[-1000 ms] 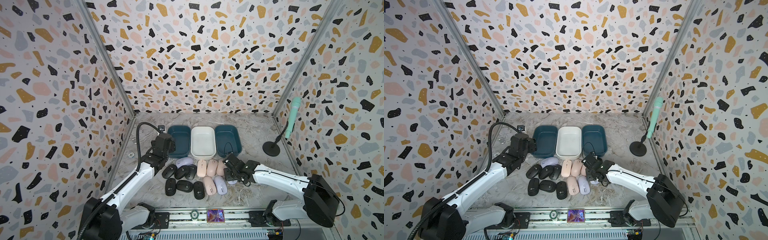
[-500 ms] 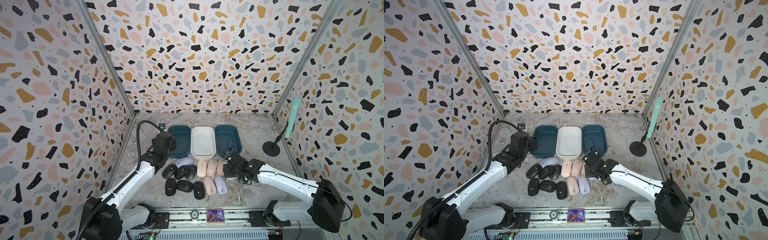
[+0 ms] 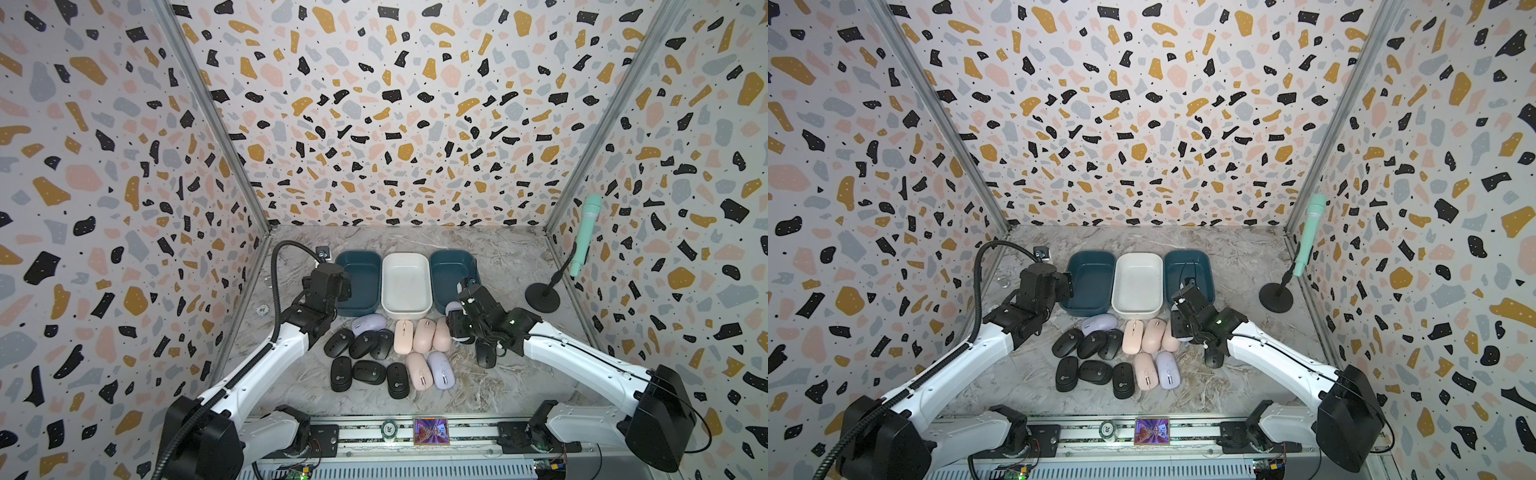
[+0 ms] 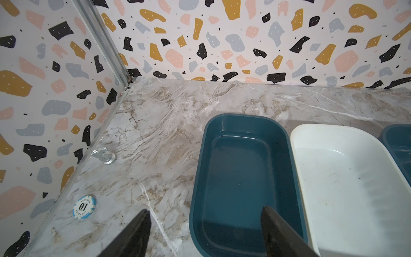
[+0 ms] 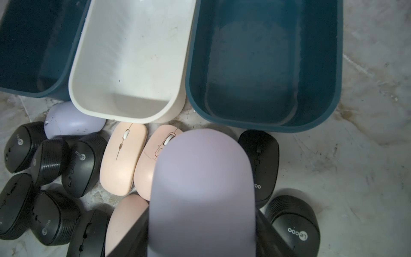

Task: Place the mice by color into the storage box
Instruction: Pick up the mouse from the center of the board, then place the mouse in the storage box.

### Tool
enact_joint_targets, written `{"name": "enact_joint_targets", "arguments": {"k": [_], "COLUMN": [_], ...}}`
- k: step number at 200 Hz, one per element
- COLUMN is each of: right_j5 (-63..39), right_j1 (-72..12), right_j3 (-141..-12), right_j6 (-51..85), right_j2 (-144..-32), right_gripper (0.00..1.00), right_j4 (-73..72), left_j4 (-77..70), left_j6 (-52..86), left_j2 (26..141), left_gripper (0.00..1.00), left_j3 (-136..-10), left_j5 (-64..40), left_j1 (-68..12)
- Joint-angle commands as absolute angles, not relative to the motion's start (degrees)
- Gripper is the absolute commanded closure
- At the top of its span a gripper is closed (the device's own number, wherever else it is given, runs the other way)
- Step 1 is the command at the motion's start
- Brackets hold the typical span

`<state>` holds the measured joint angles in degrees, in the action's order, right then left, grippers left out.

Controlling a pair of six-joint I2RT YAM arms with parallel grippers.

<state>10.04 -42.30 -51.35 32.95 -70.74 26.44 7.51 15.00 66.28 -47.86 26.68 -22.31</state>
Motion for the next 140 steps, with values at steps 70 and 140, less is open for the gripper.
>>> {"name": "enact_joint_targets", "arguments": {"k": [70, 140], "right_j5": [6.6, 4.8], "right_j1": [-31.7, -26.0], "right_j3": [-57.6, -62.0], "right_j6": [23.9, 20.3], "right_j2": [-73.7, -82.0], "right_gripper": [0.45, 0.45], "right_j4": [19.3, 12.3], "left_j4": [0.6, -3.8], "left_j6": [14.5, 14.1], "left_j2": [64.0, 60.8], "left_gripper": [0.24, 0.23], "left_j3": [-47.1, -46.2], "left_j5": [28.9, 29.8], "left_j1": [-22.6, -22.6]}}
